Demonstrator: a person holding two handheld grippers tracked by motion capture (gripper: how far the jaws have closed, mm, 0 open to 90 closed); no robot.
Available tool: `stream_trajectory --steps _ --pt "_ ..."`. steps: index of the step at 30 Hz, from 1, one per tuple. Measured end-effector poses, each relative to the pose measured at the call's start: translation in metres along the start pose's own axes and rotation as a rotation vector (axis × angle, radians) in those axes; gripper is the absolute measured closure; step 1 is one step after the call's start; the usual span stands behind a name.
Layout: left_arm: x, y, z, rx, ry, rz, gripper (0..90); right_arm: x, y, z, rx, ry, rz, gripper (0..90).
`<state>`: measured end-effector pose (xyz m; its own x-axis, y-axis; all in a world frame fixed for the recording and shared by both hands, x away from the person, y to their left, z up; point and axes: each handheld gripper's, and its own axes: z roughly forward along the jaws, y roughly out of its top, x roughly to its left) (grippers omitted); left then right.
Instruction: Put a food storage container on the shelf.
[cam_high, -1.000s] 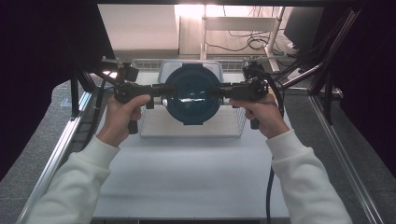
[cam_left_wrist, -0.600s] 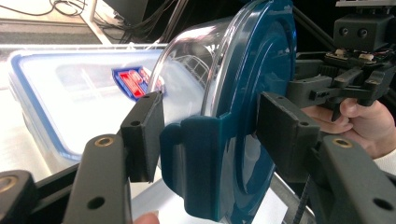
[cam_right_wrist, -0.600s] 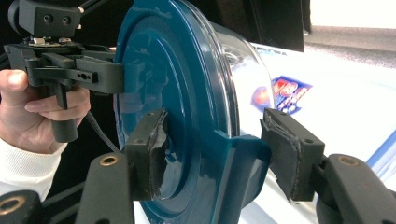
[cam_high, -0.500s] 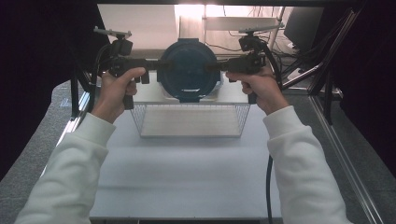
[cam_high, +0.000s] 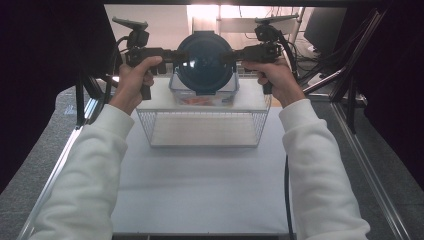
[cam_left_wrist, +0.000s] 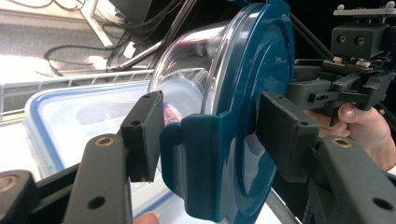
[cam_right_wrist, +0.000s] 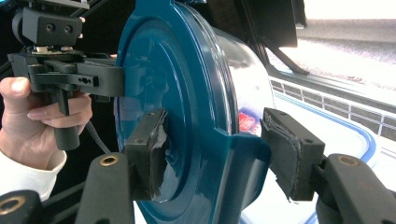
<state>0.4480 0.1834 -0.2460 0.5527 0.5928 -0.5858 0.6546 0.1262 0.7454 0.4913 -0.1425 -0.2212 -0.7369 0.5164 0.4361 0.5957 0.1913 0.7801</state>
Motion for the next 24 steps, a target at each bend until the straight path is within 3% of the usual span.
stream_trajectory --steps 6,9,13,16,21,24 --pt "0.017 0.006 0.011 0.02 -0.013 -0.072 41.8 -0.021 0.002 0.011 -0.044 0.03 0.107 42.1" --pt "0.028 0.009 0.019 0.018 -0.022 -0.118 40.8 -0.036 0.001 0.018 -0.068 0.04 0.206 42.1" --pt "0.033 0.01 0.024 0.02 -0.02 -0.135 39.2 -0.043 -0.001 0.023 -0.073 0.048 0.255 42.4" --pt "0.045 0.006 0.029 -0.004 -0.056 -0.175 38.8 -0.043 -0.001 0.025 -0.072 0.015 0.243 44.3" --pt "0.045 0.006 0.03 -0.016 -0.057 -0.17 38.6 -0.037 0.0 0.023 -0.068 -0.012 0.216 44.4" --pt "0.04 0.005 0.033 -0.015 -0.045 -0.15 33.9 -0.036 -0.002 0.022 -0.077 -0.016 0.213 43.7"
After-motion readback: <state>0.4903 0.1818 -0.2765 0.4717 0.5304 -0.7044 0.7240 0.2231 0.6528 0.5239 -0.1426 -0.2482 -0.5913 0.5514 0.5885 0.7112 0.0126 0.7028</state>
